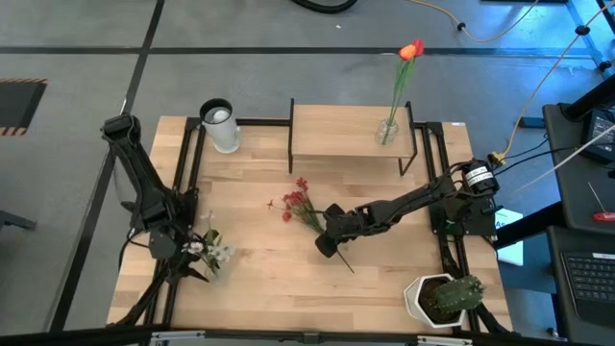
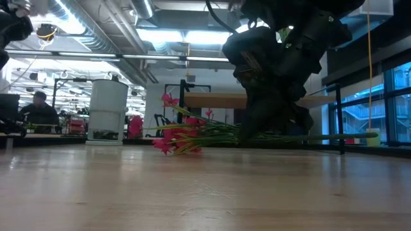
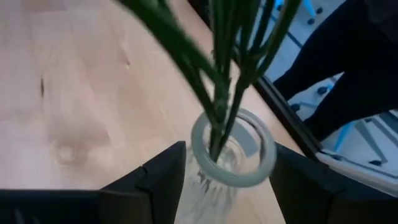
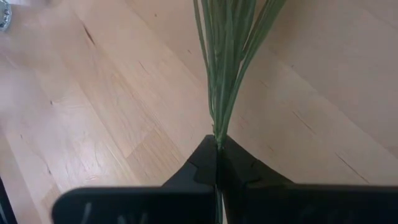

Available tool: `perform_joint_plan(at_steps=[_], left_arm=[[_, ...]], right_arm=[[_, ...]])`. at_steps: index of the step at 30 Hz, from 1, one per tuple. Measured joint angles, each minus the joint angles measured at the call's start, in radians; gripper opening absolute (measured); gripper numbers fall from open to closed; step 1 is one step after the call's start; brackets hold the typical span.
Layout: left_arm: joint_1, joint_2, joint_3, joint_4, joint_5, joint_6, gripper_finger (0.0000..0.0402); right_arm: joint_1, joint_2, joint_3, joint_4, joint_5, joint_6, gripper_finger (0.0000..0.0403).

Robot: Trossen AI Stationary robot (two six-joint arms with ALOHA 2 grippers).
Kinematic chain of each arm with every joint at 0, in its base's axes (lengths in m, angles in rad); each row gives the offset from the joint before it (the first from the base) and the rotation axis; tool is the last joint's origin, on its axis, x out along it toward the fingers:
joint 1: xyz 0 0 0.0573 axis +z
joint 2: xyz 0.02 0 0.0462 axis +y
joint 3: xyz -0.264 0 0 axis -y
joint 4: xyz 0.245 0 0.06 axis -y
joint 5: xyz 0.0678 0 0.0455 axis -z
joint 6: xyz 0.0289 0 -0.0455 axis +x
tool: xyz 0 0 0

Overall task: Pick and place flowers into a vace then onto a shelf
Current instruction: Put the red flowers into the transparent vase

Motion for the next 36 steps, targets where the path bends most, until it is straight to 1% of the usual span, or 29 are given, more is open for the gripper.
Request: perform_joint_plan(at_steps=[4,8,12,17,20,24,27,30,33,36], left_arm=[[0.0,0.064,0.0,0.034,-0.042,-0.025,0.0211],[0.0,0.118,0.0,0.083,-0.087,-0.018,0.0196],[0.0,0.161,0.0,0.127,-0.09,-0.002,0.0162],[0.0,0.177,0.001,0.174,-0.1,0.003,0.0112],[0.001,0.178,-0.002,0.235,-0.157,0.023,0.0111],[0.013,0.177,-0.001,0.286,-0.292,0.041,0.0111],[0.054,0.177,-0.001,0.317,-0.402,0.091,0.0111],[0.13,0.178,-0.001,0.321,-0.458,0.141,0.0111],[0.232,0.178,-0.001,0.36,-0.47,0.211,0.0111],[0.352,0.181,-0.001,0.41,-0.431,0.321,0.0111]], right_arm=[[0.0,0.0,0.0,0.0,0.0,0.0,0.0005],[0.0,0.0,0.0,0.0,0.0,0.0,0.0005],[0.0,0.0,0.0,0.0,0.0,0.0,0.0005],[0.0,0.0,0.0,-0.006,0.001,0.006,0.0005],[0.0,0.0,0.0,-0.033,0.01,0.025,0.0004],[-0.002,0.0,0.0,-0.065,0.011,0.042,0.0003],[-0.012,0.0,0.0,-0.115,0.041,0.072,0.0002],[-0.026,0.0,0.0,-0.14,0.074,0.079,0.0002],[-0.041,0.0,0.0,-0.135,0.105,0.085,0.0002],[-0.058,0.0,0.0,-0.134,0.136,0.108,0.0002]])
